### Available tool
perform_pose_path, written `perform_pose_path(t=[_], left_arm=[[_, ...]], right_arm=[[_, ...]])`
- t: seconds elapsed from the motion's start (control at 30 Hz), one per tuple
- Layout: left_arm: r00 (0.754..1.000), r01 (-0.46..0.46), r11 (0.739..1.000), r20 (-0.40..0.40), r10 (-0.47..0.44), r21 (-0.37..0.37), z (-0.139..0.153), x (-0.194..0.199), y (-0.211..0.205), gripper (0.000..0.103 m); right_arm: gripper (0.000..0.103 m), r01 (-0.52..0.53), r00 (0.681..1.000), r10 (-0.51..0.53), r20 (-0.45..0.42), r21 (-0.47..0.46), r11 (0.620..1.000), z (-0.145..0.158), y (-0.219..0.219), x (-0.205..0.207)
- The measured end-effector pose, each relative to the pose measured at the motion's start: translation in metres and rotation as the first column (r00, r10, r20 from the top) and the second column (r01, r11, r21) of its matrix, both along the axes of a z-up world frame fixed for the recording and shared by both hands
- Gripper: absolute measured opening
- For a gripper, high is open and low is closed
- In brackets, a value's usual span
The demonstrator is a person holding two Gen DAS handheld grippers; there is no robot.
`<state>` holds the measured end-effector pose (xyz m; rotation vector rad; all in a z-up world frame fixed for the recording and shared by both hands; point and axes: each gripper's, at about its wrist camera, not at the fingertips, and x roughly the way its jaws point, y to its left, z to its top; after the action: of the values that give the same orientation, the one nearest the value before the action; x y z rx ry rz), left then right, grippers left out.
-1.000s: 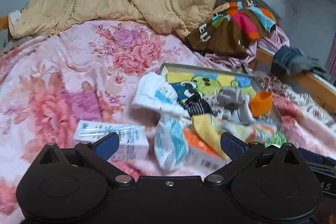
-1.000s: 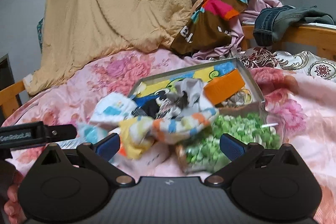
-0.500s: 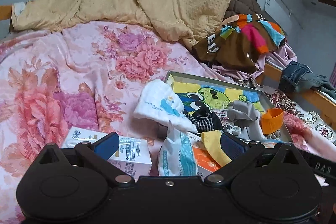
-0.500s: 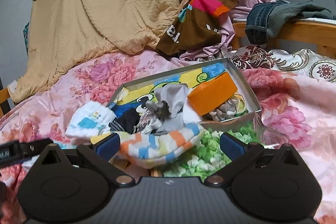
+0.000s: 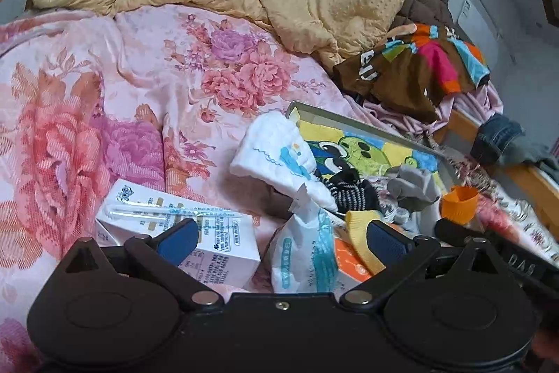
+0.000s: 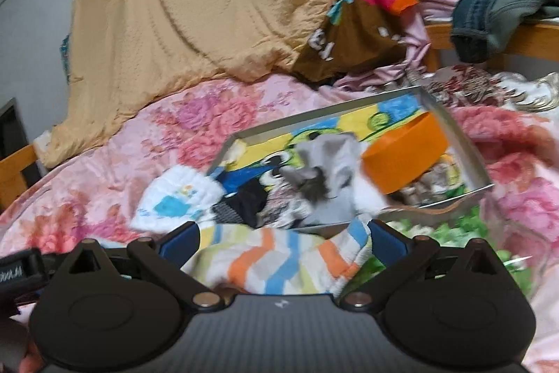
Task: Organize soft objects
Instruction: 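Lower the right tool onto the striped towel while the left tool approaches the wet-wipes packet, then grasp the striped towel with the right tool while the left tool grasps the wet-wipes packet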
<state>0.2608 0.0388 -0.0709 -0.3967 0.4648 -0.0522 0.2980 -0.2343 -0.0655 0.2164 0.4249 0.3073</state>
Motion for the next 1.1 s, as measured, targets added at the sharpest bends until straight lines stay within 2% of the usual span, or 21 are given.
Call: perform_pose_path(t=[0.17,0.4,0.57,0.67,0.87,1.1], left_arm=[[1.0,0.006,0.996,0.029,-0.003,-0.085,0.0,-0.002,0.007,0.101],[0.999,0.019,0.994,0.032,-0.016,-0.109,-0.005,0.0,0.007,0.093],[0.999,0.021,0.988,0.035,-0.016,-0.15,-0.008,-0.001,0.01,0.088],[0.999,0.025,0.984,0.041,-0.018,-0.174,-0.009,-0.001,0.012,0.082],[0.997,0.053,0.976,0.059,-0.041,-0.211,-0.013,0.0,0.014,0.077],[0.994,0.103,0.984,0.062,-0.094,-0.145,-0.016,0.005,0.005,0.07]], right_arm=[[0.102,-0.015,1.0,0.015,-0.007,-0.01,1.0,-0.003,0.009,0.0],[0.103,-0.022,1.0,0.023,0.007,-0.064,0.998,-0.008,0.028,-0.002],[0.102,-0.007,1.0,0.007,0.0,-0.206,0.978,-0.016,0.053,-0.002],[0.102,0.027,1.0,-0.027,0.006,-0.259,0.965,-0.022,0.063,-0.004],[0.101,0.06,0.998,-0.055,0.031,-0.222,0.973,-0.024,0.061,-0.015],[0.094,0.052,0.998,-0.047,0.039,-0.148,0.988,-0.022,0.049,-0.019]])
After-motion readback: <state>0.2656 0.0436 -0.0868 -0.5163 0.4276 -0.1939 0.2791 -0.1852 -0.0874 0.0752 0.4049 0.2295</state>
